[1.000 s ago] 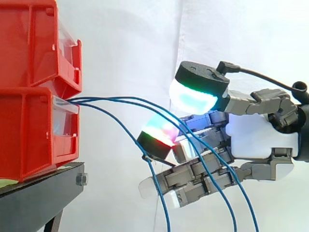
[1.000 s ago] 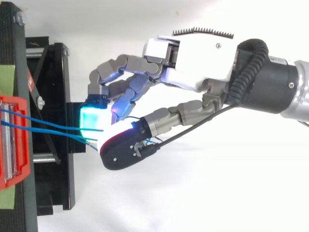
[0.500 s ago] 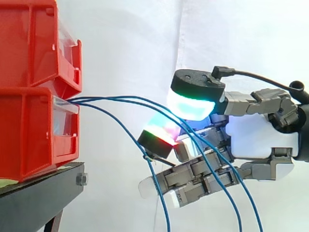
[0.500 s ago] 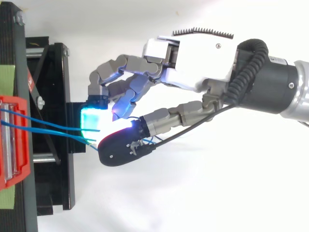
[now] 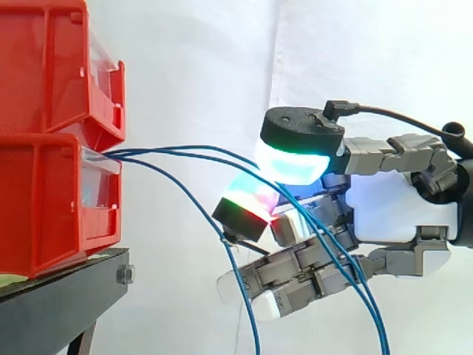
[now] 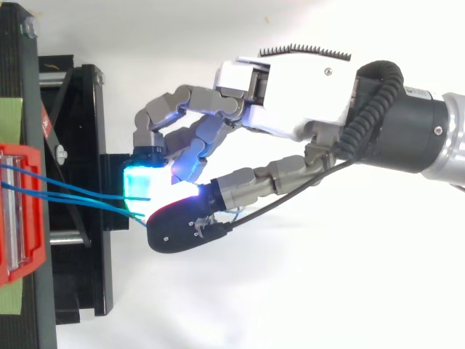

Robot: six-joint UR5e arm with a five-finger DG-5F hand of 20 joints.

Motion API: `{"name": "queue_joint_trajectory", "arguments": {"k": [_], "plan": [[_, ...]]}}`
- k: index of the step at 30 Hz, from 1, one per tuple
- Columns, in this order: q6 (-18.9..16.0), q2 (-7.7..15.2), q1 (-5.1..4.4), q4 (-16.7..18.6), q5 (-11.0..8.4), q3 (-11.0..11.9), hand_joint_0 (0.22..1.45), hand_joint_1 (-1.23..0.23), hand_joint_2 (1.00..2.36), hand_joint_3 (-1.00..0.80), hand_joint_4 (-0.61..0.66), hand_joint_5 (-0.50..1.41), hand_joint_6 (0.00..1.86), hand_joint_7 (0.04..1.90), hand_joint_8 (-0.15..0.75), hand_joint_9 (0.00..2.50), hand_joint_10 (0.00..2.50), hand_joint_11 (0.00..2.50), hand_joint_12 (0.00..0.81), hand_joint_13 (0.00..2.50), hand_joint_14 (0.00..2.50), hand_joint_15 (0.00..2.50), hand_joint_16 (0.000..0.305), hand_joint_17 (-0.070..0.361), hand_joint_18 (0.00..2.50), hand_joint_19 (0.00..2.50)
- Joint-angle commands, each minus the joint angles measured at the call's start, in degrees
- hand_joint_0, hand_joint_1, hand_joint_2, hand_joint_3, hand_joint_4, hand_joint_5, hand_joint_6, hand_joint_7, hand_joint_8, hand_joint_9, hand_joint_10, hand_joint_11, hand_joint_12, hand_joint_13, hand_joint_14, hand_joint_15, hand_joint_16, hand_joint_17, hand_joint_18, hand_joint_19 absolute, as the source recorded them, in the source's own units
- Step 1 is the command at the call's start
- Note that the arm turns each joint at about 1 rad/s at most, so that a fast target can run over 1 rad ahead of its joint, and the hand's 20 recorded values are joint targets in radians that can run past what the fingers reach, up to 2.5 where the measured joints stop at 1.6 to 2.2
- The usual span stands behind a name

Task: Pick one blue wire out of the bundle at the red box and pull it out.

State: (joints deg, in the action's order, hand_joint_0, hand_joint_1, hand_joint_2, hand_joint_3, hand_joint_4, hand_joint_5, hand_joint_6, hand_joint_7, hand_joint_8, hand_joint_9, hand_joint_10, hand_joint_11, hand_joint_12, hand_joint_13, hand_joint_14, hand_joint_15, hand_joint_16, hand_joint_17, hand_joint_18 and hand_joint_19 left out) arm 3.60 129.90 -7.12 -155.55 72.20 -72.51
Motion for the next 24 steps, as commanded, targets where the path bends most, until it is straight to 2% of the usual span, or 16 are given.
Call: {"name": "queue_joint_trajectory", "arguments": {"k": [1,16,24], "plan": [[0.0,0.0,0.0,-0.1,0.04,0.0,0.58,-0.84,1.01,-0.03,0.02,-0.08,0.85,1.23,0.299,1.14,0.02,0.68,0.442,0.6,0.01,0.3,0.071,0.16,0.56,0.29],[0.0,0.0,0.53,-0.54,0.22,0.0,0.59,-0.87,1.0,-0.03,-0.06,-0.08,0.83,1.25,0.284,0.96,0.02,0.56,0.451,0.35,0.01,0.19,0.075,0.168,0.33,0.18],[0.0,-0.53,0.79,-0.72,-0.13,0.0,0.59,-0.87,1.0,-0.04,-0.06,-0.08,0.83,1.24,0.287,0.88,0.02,0.51,0.451,0.32,0.01,0.17,0.076,0.171,0.3,0.17]]}}
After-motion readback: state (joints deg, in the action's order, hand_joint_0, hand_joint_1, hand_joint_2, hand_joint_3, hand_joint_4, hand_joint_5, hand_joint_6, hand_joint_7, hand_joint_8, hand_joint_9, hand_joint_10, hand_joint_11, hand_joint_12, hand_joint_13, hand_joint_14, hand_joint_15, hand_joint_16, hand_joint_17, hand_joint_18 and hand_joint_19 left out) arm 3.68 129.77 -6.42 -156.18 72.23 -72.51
